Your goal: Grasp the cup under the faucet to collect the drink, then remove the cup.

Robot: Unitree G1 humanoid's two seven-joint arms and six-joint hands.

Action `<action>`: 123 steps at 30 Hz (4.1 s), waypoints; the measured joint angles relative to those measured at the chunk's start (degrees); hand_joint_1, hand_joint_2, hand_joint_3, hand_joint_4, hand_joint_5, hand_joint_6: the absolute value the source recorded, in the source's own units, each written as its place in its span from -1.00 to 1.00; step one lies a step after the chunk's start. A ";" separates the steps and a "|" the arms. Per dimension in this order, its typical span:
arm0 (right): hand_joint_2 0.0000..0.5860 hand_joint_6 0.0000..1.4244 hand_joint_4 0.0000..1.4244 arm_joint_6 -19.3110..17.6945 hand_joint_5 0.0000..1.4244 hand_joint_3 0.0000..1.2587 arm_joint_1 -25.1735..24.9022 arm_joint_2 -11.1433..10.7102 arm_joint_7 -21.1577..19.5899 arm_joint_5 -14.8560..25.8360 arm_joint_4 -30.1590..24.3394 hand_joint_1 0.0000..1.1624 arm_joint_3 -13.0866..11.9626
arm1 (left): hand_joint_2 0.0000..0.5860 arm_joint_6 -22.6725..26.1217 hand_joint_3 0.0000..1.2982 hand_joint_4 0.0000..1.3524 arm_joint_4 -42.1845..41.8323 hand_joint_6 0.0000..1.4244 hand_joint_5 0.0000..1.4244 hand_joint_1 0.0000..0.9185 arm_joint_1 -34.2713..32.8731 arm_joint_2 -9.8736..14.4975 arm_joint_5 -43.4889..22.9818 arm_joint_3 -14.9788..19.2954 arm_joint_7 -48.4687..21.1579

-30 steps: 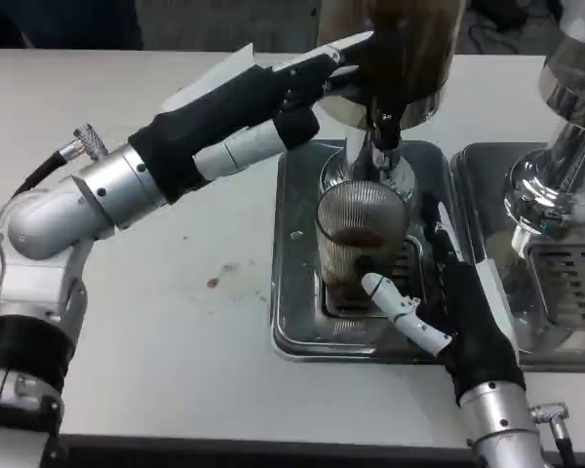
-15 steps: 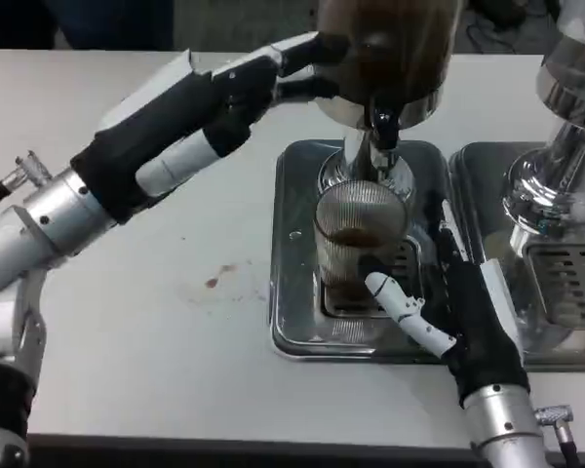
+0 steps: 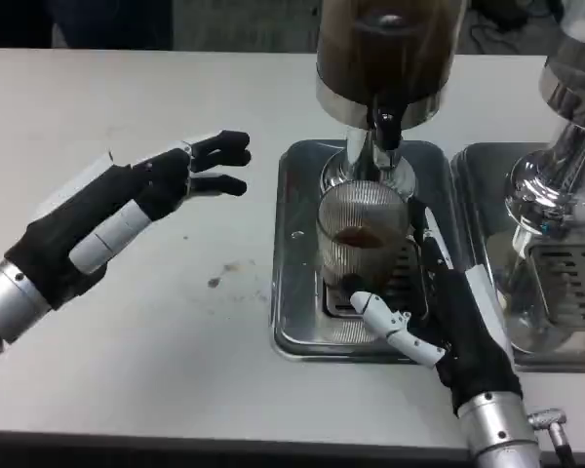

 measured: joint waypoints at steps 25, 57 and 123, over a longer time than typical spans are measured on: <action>-0.32 -1.00 -1.00 -2.57 -1.00 -1.00 -9.02 1.88 -6.56 -2.76 12.80 0.08 0.86 | -0.74 -0.07 -0.71 -0.77 0.53 -0.77 -0.65 -0.94 5.80 1.75 1.73 1.05 1.78; -0.34 -0.48 -0.76 -10.53 -0.66 -0.91 -19.77 6.21 -16.01 -3.19 32.24 0.22 2.38 | -0.73 2.34 -0.56 -0.71 -1.76 -0.78 -0.61 -0.97 9.37 4.27 1.97 0.98 2.52; -0.76 1.00 0.32 -14.77 0.63 0.15 -0.80 3.29 -40.61 -14.25 11.55 0.68 2.06 | -0.80 -1.17 -0.64 -0.82 -0.28 -0.81 -0.70 -1.00 5.96 1.97 4.40 -3.42 2.08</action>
